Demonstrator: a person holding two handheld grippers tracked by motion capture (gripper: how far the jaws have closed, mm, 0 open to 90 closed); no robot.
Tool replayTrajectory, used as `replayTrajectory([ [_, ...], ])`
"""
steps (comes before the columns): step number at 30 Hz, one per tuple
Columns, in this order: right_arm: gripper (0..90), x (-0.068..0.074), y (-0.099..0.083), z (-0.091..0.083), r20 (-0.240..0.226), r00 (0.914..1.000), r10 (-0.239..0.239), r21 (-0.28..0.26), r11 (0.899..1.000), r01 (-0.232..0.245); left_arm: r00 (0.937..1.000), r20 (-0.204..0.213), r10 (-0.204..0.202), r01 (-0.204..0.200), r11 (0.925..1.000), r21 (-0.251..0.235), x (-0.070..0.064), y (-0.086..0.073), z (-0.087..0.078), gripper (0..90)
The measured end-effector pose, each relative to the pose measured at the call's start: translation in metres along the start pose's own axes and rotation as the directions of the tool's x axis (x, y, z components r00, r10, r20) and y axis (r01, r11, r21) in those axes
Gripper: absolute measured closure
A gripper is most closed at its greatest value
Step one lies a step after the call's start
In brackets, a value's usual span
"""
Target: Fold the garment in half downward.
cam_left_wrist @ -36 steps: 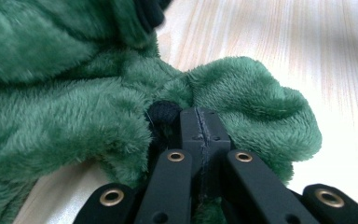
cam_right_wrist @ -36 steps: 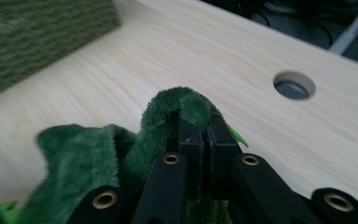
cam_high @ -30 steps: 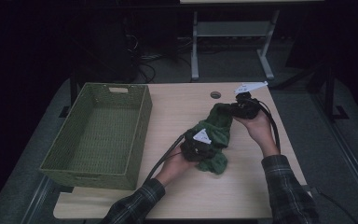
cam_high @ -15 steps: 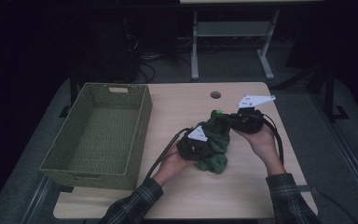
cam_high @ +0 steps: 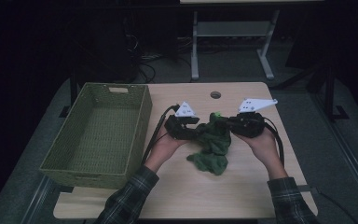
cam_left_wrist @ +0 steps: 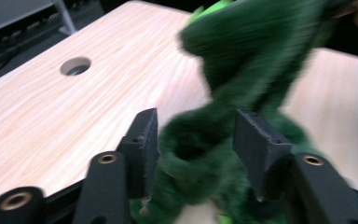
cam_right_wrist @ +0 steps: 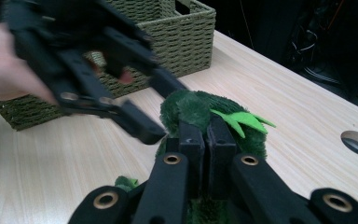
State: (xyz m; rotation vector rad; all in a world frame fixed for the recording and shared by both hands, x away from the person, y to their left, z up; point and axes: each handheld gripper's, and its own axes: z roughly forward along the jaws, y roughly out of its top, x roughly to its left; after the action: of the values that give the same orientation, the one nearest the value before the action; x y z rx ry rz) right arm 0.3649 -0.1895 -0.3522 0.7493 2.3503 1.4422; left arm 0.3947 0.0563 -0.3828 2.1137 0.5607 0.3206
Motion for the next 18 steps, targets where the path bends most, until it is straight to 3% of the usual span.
replayTrajectory([
  [5,87.5,0.000,0.003,-0.001,-0.011,0.9999,-0.004,-0.001,1.000,0.004,0.9988,0.047,-0.015,0.013,0.9993,0.034,0.008,-0.005,0.020,47.5],
  [6,87.6,0.000,0.003,-0.001,-0.013,0.9999,-0.006,-0.002,1.000,0.006,0.9981,0.062,-0.002,-0.002,0.9982,0.059,0.008,-0.007,0.023,52.1],
  [7,87.5,0.001,0.003,-0.001,-0.017,0.9998,-0.008,-0.003,1.000,0.008,0.9974,0.072,0.005,-0.010,0.9973,0.072,0.008,-0.009,0.024,62.4],
  [9,87.5,0.003,0.003,-0.001,-0.024,0.9996,-0.013,0.001,1.000,0.013,0.9964,0.083,0.013,-0.020,0.9964,0.082,0.006,-0.011,0.023,79.3],
  [11,87.5,0.005,0.002,-0.001,-0.027,0.9994,-0.019,0.003,1.000,0.019,0.9963,0.085,0.004,-0.010,0.9975,0.070,0.002,-0.014,0.017,84.4],
  [18,87.4,0.019,-0.011,-0.009,-0.055,0.9981,-0.029,0.021,0.999,0.030,0.9971,0.071,0.024,-0.028,0.9987,0.044,-0.018,-0.032,-0.004,85.4],
])
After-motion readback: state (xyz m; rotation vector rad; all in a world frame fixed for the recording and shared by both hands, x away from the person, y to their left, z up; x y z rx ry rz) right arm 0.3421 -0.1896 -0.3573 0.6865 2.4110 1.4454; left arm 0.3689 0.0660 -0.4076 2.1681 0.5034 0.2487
